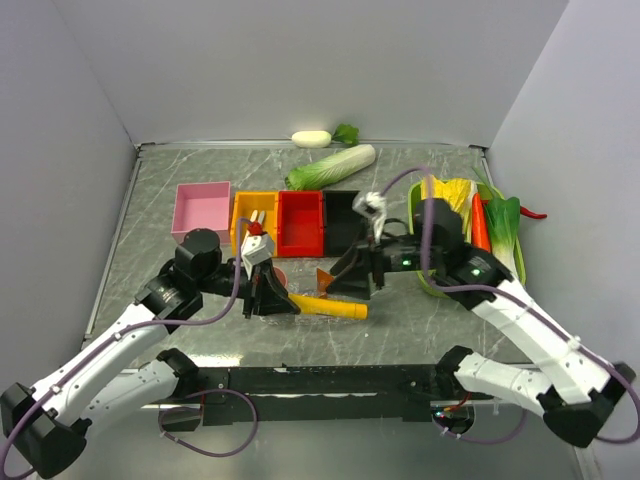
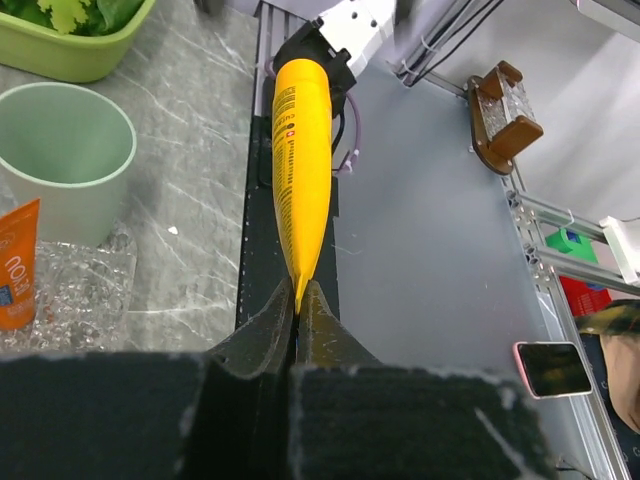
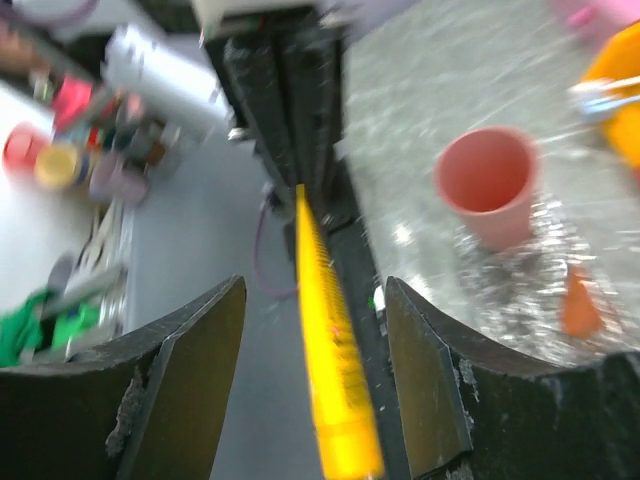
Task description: Prepare toiletry sets of a toothbrush and toothpaste on the tray
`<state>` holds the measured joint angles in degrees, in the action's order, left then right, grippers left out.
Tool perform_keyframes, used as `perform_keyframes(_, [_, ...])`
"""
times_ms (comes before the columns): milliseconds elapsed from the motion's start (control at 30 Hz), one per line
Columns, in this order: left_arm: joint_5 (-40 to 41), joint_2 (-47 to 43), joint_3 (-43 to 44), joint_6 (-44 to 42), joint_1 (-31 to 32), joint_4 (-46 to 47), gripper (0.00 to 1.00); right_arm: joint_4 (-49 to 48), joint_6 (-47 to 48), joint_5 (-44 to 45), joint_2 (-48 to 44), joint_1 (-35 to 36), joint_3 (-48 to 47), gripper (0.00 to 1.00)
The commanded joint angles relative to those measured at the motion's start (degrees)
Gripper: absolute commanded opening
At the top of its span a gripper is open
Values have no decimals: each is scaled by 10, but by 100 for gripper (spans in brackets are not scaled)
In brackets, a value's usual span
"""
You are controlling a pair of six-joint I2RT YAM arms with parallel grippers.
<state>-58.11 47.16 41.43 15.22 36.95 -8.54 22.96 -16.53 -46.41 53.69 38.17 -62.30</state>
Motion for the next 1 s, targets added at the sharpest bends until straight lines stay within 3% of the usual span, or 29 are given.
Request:
perform_keyframes(0, [-41,10,-3,-14,1,33,1,-4,34,35,42,58,-19,63])
perform_keyframes(167, [-54,25,-24,-5,1,60,1,-62,10,9,77,76,10,58])
perform_keyframes(300, [-48,30,-42,13,1,102,1,-97,-10,-23,107,87,14,48])
perform_keyframes(800, [-37,44,-40,-5,1,87,1,-96,-2,-34,157,115,32,43])
perform_keyframes(967, [-26,41,-42,-3,1,87,1,-89,-1,-38,156,119,39,32])
